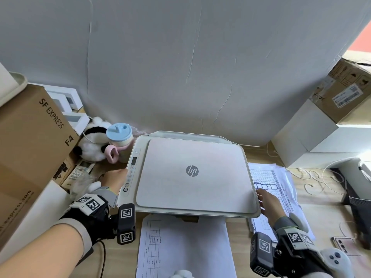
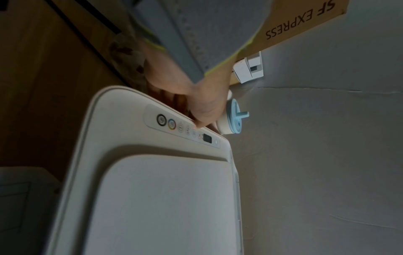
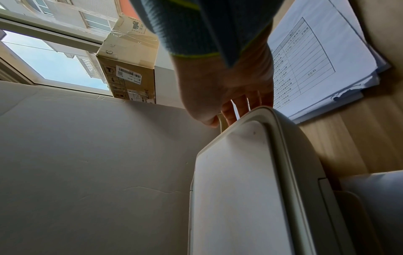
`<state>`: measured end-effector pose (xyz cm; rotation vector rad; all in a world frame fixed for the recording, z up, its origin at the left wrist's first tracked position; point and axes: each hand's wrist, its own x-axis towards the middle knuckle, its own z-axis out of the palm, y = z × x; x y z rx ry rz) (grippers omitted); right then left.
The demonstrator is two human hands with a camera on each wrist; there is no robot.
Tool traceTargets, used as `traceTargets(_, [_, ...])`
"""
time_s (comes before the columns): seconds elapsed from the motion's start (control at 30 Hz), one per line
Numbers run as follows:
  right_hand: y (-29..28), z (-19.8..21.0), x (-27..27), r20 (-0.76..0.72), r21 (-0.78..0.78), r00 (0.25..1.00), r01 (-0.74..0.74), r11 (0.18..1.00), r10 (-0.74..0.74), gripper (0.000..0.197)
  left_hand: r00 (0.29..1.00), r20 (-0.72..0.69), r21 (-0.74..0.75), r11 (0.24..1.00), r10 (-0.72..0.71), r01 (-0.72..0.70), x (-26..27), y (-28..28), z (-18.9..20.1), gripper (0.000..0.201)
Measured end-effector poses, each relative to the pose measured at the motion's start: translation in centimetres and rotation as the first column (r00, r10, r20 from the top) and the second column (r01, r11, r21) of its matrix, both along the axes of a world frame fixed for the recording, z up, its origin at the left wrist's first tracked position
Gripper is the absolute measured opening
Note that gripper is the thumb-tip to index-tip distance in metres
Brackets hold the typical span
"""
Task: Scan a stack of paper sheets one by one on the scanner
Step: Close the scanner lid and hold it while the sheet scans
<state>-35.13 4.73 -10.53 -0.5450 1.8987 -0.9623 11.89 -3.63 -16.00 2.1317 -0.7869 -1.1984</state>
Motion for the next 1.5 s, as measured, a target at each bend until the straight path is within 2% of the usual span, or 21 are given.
traceTargets(0.1, [0.0, -0.5, 0.0, -0.024, -0.033, 1.000, -0.008, 0.999, 0.008, 0.024, 1.000, 0.023, -0.039, 0.999, 0.001, 0.000, 0.0, 1.1, 0.3, 0.034])
traceTargets(0.33, [0.9, -1.1, 0.5, -0.074, -0.071, 0.997, -0.022, 0.997, 0.017, 0.021, 0.998, -0.060, -0.129, 0.992, -0.002, -0.006, -0.9, 2.0, 2.7, 0.022])
traceTargets(0.4, [1.0, -1.2, 0.4, -0.051, -0.060, 0.999, -0.011, 0.998, 0.008, 0.020, 0.997, -0.078, -0.128, 0.991, 0.022, -0.032, -0.9, 1.9, 2.7, 0.020])
traceTargets(0.5, [0.9, -1.6, 0.3, -0.009, -0.072, 1.000, 0.029, 0.997, -0.030, 0.019, 0.995, -0.074, -0.115, 0.991, 0.063, -0.072, -1.2, 2.0, 2.7, 0.033])
traceTargets(0.6, [0.8, -2.0, 0.3, 0.007, -0.085, 0.998, 0.059, 0.995, -0.058, 0.021, 0.995, -0.041, -0.099, 0.991, 0.087, -0.091, -1.5, 2.1, 2.8, 0.036])
traceTargets(0.73, [0.8, -2.4, 0.3, 0.030, -0.094, 0.997, 0.075, 0.993, -0.073, 0.022, 0.996, -0.016, -0.103, 0.991, 0.085, -0.086, -1.1, 2.1, 2.0, 0.026])
traceTargets(0.93, [0.7, -3.0, 0.2, 0.010, -0.085, 0.996, 0.086, 0.993, -0.086, 0.018, 0.998, -0.010, -0.111, 0.992, 0.064, -0.065, -0.8, 2.0, 1.6, 0.030])
traceTargets(1.07, [0.8, -3.0, 0.3, -0.010, -0.102, 0.996, 0.085, 0.991, -0.087, 0.016, 0.998, -0.026, -0.114, 0.992, 0.048, -0.051, -0.3, 1.7, 0.8, 0.021])
traceTargets(1.4, [0.7, -3.6, 0.2, -0.054, -0.102, 0.996, 0.064, 0.993, -0.070, 0.020, 0.997, -0.029, -0.119, 0.990, 0.078, -0.081, -1.2, 1.6, 1.2, 0.028])
traceTargets(1.5, [0.7, -3.7, 0.2, -0.063, -0.095, 0.996, 0.061, 0.994, -0.067, 0.020, 0.996, -0.044, -0.122, 0.989, 0.079, -0.084, -0.9, 1.6, 1.0, 0.024])
